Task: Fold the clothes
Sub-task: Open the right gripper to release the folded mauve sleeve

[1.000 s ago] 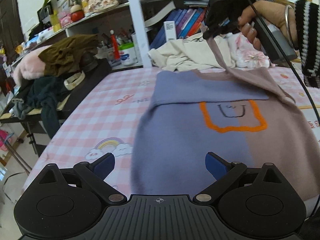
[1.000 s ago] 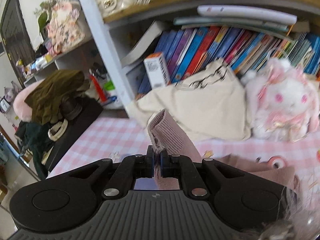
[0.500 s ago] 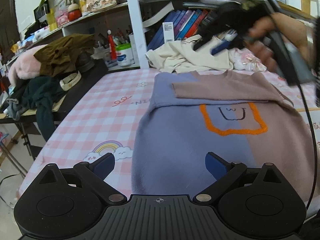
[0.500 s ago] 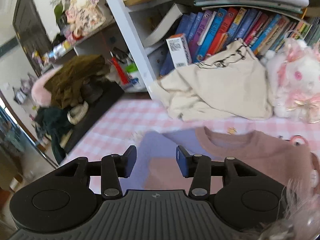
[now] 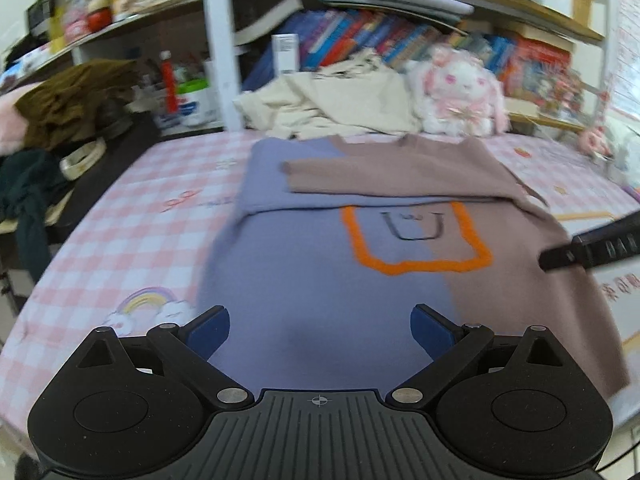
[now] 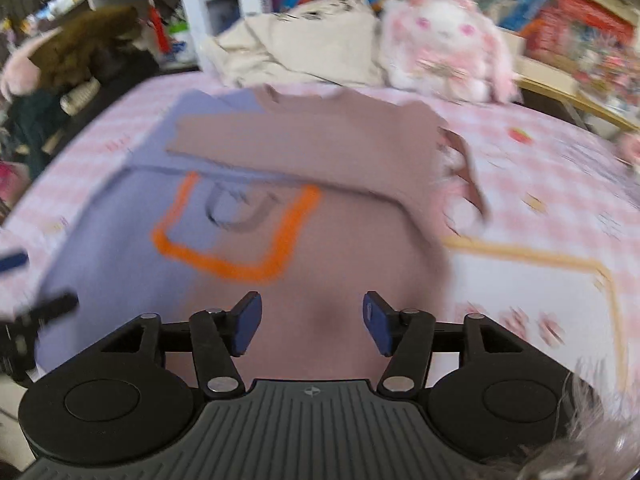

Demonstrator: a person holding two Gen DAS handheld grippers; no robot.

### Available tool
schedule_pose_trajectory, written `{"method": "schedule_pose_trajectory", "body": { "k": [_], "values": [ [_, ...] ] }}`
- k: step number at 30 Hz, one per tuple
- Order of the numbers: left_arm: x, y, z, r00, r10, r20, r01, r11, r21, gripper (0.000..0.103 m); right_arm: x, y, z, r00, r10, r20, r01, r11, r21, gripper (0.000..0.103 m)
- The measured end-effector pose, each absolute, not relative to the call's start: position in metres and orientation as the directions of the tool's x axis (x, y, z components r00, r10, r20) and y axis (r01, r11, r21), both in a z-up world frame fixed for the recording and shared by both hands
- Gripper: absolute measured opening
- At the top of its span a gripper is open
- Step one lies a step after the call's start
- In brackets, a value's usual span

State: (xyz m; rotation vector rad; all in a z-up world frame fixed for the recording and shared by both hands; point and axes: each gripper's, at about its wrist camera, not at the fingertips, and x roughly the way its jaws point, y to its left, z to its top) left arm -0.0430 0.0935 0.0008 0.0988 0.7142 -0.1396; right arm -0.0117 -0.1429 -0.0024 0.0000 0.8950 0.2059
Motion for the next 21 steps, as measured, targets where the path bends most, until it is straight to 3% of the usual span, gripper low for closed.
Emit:
{"method": "schedule_pose_trajectory", "body": {
  "k": [6,15,21],
  "values": [
    [-0.054,0.073,0.008,0.753,-0.147,-0.641,0.217,0.976,0.032,0.099,-0.063,-0.172,0.000,0.646,0.138,-0.751,-0.068,0.990,0.123,0.058],
    [-0.099,0.054,0.022,0.761,-0.162,-0.629,0.251,0.966,0.055,0.099,-0.117,-0.185,-0.006,0.648,0.180,-0.740,-0.099,0.983,0.153,0.060],
    [-0.136,0.062,0.014,0.742,-0.101,-0.663,0.182,0.982,0.054,0.099,-0.154,-0.189,-0.016,0.640,0.223,-0.735,-0.097,0.973,0.210,0.056]
  ]
}}
